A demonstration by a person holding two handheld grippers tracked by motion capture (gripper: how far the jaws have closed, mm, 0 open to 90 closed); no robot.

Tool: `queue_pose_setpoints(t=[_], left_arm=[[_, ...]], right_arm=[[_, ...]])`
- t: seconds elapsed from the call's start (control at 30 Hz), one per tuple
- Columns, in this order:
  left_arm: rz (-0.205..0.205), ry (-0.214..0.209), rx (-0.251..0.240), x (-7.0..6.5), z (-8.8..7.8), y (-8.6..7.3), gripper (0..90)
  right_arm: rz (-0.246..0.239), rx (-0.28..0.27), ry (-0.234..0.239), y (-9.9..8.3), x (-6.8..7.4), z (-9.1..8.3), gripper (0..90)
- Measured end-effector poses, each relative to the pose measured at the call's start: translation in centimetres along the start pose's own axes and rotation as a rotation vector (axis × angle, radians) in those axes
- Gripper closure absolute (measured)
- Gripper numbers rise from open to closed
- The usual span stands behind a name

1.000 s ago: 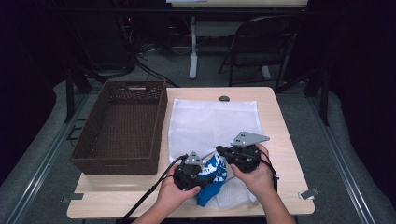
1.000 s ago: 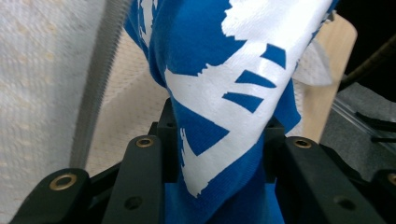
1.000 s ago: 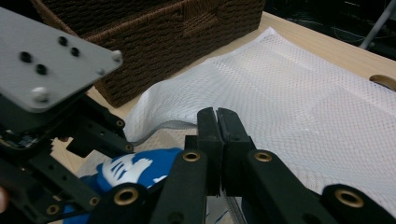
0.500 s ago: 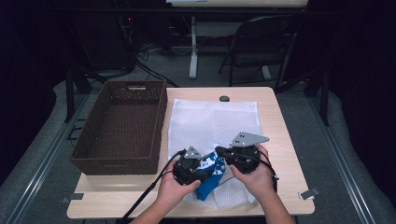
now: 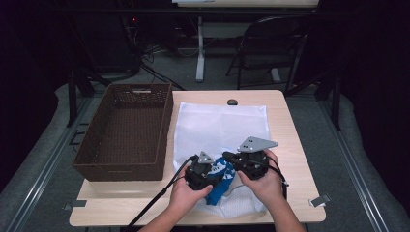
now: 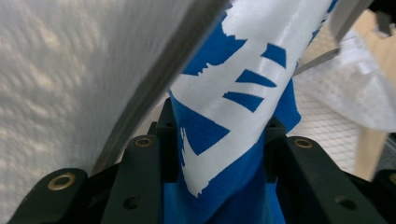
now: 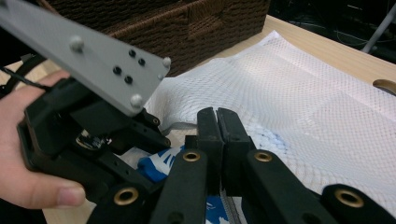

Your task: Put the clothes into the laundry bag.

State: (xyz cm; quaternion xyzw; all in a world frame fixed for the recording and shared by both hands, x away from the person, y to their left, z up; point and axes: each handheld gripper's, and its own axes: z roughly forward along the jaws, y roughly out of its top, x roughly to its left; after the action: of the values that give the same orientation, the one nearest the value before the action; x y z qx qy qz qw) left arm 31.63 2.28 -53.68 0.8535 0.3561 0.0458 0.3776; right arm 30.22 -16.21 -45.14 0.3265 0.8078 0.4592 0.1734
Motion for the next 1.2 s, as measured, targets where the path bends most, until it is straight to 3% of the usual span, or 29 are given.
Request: queue_pose_setpoints(t=[0.33, 0.7, 0.87, 1.03, 1.17, 1.2], left_arm=[[-0.001, 0.034, -0.022, 0.4, 1.3, -1.0, 59.6], [0.028, 0.014, -0.003, 0.2, 0.7, -1.0, 47.0], [0.024, 0.008, -0.029, 0.3, 0.3, -0.8, 45.0], [0.046, 0.06, -0.038, 0.3, 0.3, -0.8, 44.9], [0.042, 0.082, -0.039, 0.3, 0.3, -0.8, 44.8], [0.036, 0.067, -0.04, 0.4, 0.3, -0.8, 44.9]], right_arm=[[0.007, 0.022, -0.014, -0.5, -0.5, 0.6, 89.1], [0.018, 0.028, -0.02, -0.9, -0.9, 0.8, 89.1], [0.016, 0.028, -0.02, -0.9, -0.9, 0.8, 89.1], [0.017, 0.03, -0.019, -0.9, -0.9, 0.8, 89.1], [0.018, 0.029, -0.018, -0.9, -0.8, 0.8, 89.1], [0.019, 0.029, -0.018, -0.9, -0.8, 0.8, 89.1]])
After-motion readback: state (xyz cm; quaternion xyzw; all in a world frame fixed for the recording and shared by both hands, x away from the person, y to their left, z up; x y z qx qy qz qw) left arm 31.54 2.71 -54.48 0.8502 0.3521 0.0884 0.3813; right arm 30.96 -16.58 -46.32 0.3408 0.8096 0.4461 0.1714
